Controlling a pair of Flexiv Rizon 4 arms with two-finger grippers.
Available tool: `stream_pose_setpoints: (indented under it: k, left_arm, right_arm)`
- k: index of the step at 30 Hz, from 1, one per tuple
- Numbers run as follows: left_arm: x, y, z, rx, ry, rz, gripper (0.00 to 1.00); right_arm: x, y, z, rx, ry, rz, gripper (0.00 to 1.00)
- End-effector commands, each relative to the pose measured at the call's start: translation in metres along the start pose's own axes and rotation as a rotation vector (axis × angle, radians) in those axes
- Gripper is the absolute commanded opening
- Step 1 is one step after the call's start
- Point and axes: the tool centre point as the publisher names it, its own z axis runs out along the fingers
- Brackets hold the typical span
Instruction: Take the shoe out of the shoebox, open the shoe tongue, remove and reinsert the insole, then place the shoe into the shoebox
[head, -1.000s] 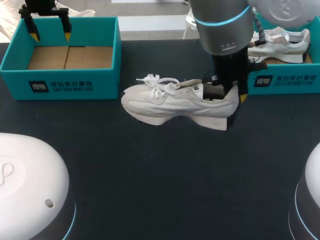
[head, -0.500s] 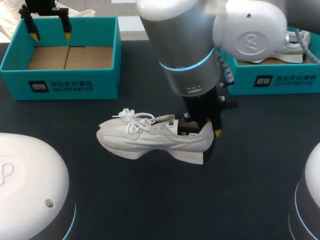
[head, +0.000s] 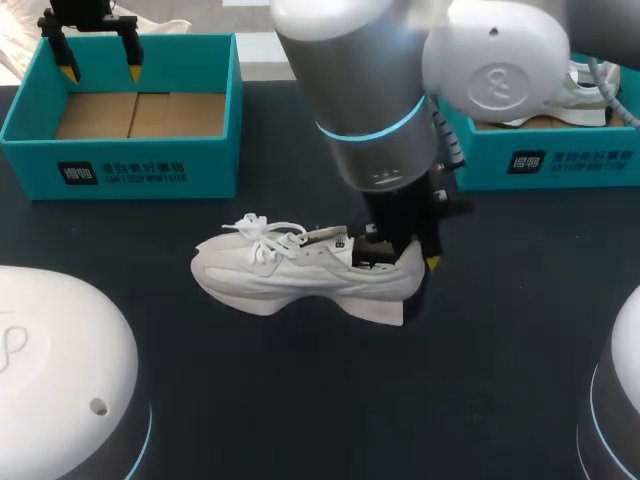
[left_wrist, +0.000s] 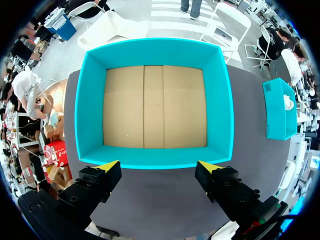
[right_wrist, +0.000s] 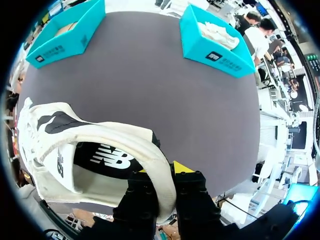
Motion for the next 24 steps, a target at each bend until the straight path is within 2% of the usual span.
stream_pose_setpoints:
  k: [1, 3, 5, 6, 8, 11, 24]
  left_arm:
    - [0.0, 0.0, 0.0, -0.001, 0.0, 0.0, 1.0]
    - [0.0, 0.0, 0.0, -0.001, 0.0, 0.0, 1.0]
    - [0.0, 0.0, 0.0, -0.001, 0.0, 0.0, 1.0]
    - [0.0, 0.0, 0.0, -0.001, 0.0, 0.0, 1.0]
    - [0.0, 0.0, 0.0, -0.001, 0.0, 0.0, 1.0]
    - [0.0, 0.0, 0.0, -0.001, 0.0, 0.0, 1.0]
    - [0.0, 0.0, 0.0, -0.001, 0.0, 0.0, 1.0]
  right_arm:
    - [0.01, 0.019, 0.027, -0.016, -0.011, -0.053, 0.0]
    - [0.012, 0.025, 0.038, -0.047, 0.005, -0.076, 0.0]
    - [0.013, 0.03, 0.052, -0.021, 0.001, -0.085, 0.0]
    - [0.014, 0.032, 0.057, -0.034, 0.031, -0.095, 0.0]
    - [0.016, 0.034, 0.068, -0.023, -0.009, -0.098, 0.0]
    - [0.021, 0.035, 0.08, -0.055, 0.007, -0.104, 0.0]
    - [0.021, 0.04, 0.125, -0.063, -0.03, -0.056, 0.0]
